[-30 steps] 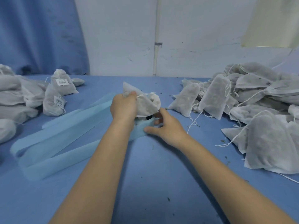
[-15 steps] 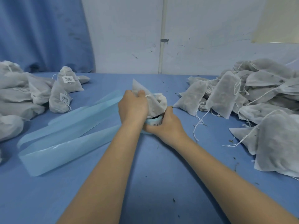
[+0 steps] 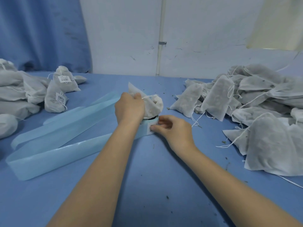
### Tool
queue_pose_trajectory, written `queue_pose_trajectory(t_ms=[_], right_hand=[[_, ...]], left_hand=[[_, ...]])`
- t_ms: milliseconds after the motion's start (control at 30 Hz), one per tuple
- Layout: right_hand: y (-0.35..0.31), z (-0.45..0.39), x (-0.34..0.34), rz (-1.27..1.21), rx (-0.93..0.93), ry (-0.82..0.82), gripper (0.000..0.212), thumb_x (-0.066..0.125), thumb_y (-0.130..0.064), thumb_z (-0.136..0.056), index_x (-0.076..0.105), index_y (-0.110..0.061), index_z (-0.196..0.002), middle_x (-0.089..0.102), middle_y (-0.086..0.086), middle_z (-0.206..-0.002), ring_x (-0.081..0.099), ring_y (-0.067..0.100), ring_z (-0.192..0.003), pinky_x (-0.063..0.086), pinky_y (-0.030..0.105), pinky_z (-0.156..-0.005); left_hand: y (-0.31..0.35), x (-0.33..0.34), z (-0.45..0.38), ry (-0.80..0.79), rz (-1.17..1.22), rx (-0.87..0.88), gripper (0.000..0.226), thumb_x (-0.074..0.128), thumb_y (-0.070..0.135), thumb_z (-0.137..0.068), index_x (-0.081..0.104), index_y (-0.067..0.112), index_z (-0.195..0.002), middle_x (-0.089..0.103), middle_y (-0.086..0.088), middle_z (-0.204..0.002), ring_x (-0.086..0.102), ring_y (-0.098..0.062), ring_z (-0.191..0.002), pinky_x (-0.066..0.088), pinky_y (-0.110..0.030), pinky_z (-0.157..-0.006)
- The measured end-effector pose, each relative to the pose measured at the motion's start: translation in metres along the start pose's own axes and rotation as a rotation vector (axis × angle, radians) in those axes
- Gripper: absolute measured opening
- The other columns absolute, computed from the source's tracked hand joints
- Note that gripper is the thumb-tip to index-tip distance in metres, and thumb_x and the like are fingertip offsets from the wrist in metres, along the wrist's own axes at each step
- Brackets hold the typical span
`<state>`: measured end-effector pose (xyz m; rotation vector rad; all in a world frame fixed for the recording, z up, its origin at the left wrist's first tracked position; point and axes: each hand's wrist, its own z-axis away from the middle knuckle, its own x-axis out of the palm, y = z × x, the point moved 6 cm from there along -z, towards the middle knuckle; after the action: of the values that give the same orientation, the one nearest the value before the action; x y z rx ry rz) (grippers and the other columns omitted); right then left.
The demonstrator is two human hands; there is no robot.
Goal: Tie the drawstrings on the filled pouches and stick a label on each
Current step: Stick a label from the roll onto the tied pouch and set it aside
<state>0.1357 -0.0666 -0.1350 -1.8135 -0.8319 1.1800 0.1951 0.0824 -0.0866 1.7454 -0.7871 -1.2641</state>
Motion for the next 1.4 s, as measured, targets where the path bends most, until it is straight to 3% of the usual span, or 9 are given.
queue_pose_trajectory(t_ms=[100, 233, 400, 533, 700, 833, 1033, 1233, 1400], right_hand=[[-0.001, 0.0, 0.0, 0.028, -0.012, 0.049, 0.028, 0.082, -0.018, -0.073, 0.073, -0.013, -0.099, 0.067, -0.01, -0.078, 0.057, -0.014, -0.066, 0.038, -0.001, -0.066], [0.0, 0.002, -0.003, 0.088, 0.006, 0.106, 0.013, 0.079, -0.023, -0.076, 0.074, -0.017, -0.086, 0.073, -0.003, -0.081, 0.065, 0.008, -0.075, 0.048, 0.017, -0.077], [0.001, 0.005, -0.004, 0.148, 0.022, 0.136, 0.015, 0.079, -0.031, -0.076, 0.066, -0.026, -0.07, 0.063, -0.012, -0.064, 0.058, 0.005, -0.066, 0.041, 0.01, -0.06], [-0.003, 0.01, -0.004, 0.198, 0.014, 0.127, 0.017, 0.076, -0.032, -0.08, 0.064, -0.024, -0.071, 0.058, -0.016, -0.063, 0.054, 0.004, -0.066, 0.039, 0.009, -0.061], [-0.014, 0.015, 0.001, 0.348, -0.057, 0.085, 0.018, 0.071, -0.032, -0.085, 0.064, -0.017, -0.077, 0.063, -0.004, -0.08, 0.059, 0.017, -0.082, 0.043, 0.027, -0.075], [-0.018, 0.019, 0.004, 0.379, -0.088, 0.087, 0.018, 0.067, -0.028, -0.089, 0.064, -0.012, -0.081, 0.058, -0.007, -0.075, 0.06, 0.019, -0.082, 0.039, 0.025, -0.072], [-0.02, 0.024, 0.007, 0.355, -0.146, 0.107, 0.017, 0.066, -0.024, -0.09, 0.066, -0.008, -0.084, 0.069, 0.002, -0.084, 0.061, 0.021, -0.08, 0.041, 0.026, -0.072], [-0.02, 0.028, 0.002, 0.265, -0.201, 0.048, 0.015, 0.074, -0.018, -0.083, 0.067, -0.006, -0.078, 0.069, 0.005, -0.073, 0.053, 0.011, -0.065, 0.038, 0.01, -0.064], [-0.021, 0.028, 0.001, 0.243, -0.233, -0.033, 0.016, 0.077, -0.018, -0.079, 0.068, -0.005, -0.075, 0.071, 0.006, -0.074, 0.063, 0.019, -0.072, 0.043, 0.021, -0.072]], left_hand=[[-0.002, -0.001, 0.0, -0.011, 0.01, -0.004, 0.035, 0.042, 0.03, -0.097, 0.054, 0.002, -0.113, 0.058, -0.018, -0.118, 0.051, -0.034, -0.11, 0.038, -0.034, -0.081], [-0.002, 0.0, -0.001, -0.015, -0.005, -0.004, 0.034, 0.042, 0.03, -0.097, 0.054, 0.002, -0.112, 0.058, -0.017, -0.116, 0.052, -0.033, -0.106, 0.034, -0.031, -0.074], [0.0, 0.0, 0.001, -0.008, -0.03, 0.006, 0.034, 0.041, 0.029, -0.097, 0.054, 0.001, -0.111, 0.059, -0.017, -0.115, 0.052, -0.033, -0.107, 0.032, -0.03, -0.073], [0.0, 0.001, 0.002, -0.007, -0.022, 0.005, 0.034, 0.041, 0.029, -0.097, 0.054, 0.001, -0.111, 0.059, -0.017, -0.114, 0.052, -0.034, -0.106, 0.034, -0.031, -0.074], [0.002, 0.004, 0.006, -0.009, 0.0, 0.007, 0.032, 0.041, 0.029, -0.097, 0.053, 0.001, -0.108, 0.058, -0.017, -0.114, 0.052, -0.034, -0.105, 0.037, -0.033, -0.075], [0.004, 0.006, 0.009, -0.008, -0.014, 0.024, 0.032, 0.041, 0.03, -0.098, 0.052, 0.001, -0.109, 0.057, -0.018, -0.116, 0.051, -0.034, -0.107, 0.034, -0.032, -0.074], [0.005, 0.006, 0.01, 0.002, -0.042, 0.039, 0.034, 0.041, 0.03, -0.098, 0.052, 0.0, -0.111, 0.057, -0.02, -0.119, 0.05, -0.035, -0.111, 0.033, -0.031, -0.075], [0.005, 0.006, 0.009, -0.002, -0.069, 0.041, 0.035, 0.04, 0.03, -0.099, 0.052, 0.0, -0.113, 0.057, -0.02, -0.121, 0.05, -0.035, -0.113, 0.035, -0.033, -0.078], [0.005, 0.007, 0.009, -0.001, -0.081, 0.041, 0.035, 0.039, 0.03, -0.099, 0.051, 0.0, -0.113, 0.057, -0.021, -0.121, 0.05, -0.035, -0.113, 0.029, -0.03, -0.073]])
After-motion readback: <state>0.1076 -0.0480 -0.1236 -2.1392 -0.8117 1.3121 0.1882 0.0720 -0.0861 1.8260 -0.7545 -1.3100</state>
